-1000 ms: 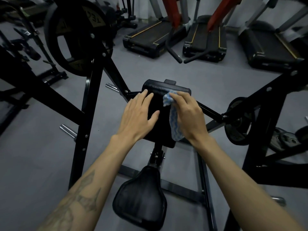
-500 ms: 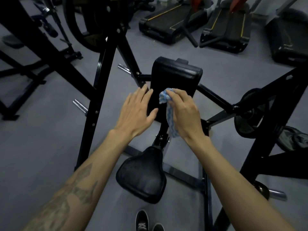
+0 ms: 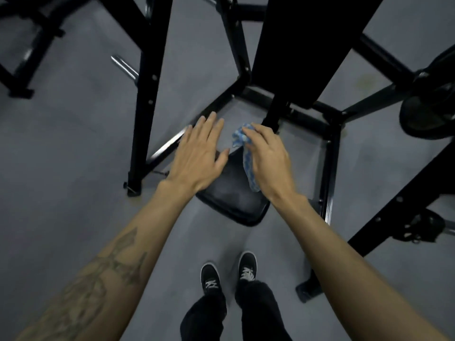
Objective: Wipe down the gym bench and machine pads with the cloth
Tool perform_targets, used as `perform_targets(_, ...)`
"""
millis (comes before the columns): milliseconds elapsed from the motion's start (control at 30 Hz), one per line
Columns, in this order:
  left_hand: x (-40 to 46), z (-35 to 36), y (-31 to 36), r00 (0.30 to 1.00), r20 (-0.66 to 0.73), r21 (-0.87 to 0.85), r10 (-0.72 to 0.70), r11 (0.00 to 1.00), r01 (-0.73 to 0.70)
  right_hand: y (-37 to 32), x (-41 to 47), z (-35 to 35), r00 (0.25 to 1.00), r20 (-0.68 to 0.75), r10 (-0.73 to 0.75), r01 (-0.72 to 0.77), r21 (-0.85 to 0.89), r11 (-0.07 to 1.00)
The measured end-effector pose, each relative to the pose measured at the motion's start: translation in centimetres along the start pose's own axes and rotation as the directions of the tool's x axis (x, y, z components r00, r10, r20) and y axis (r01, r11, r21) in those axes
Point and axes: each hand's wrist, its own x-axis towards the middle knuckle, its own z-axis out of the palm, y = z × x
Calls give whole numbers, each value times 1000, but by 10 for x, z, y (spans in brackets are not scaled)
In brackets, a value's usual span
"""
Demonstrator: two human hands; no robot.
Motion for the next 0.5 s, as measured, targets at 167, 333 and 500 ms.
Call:
perform_targets(167, -24, 89, -29, 997, 76, 19, 6, 1000, -7, 40, -40, 79, 998, 63, 24, -21, -36, 999)
perform_targets(333, -49, 173, -55, 989, 147, 4, -27, 1000, 26, 85, -85, 151, 991, 118, 69, -60, -81, 995)
perform_targets(500, -72, 226, -71, 965, 245, 54, -90, 995, 79, 118, -121, 203, 883, 444, 149, -69, -191, 979)
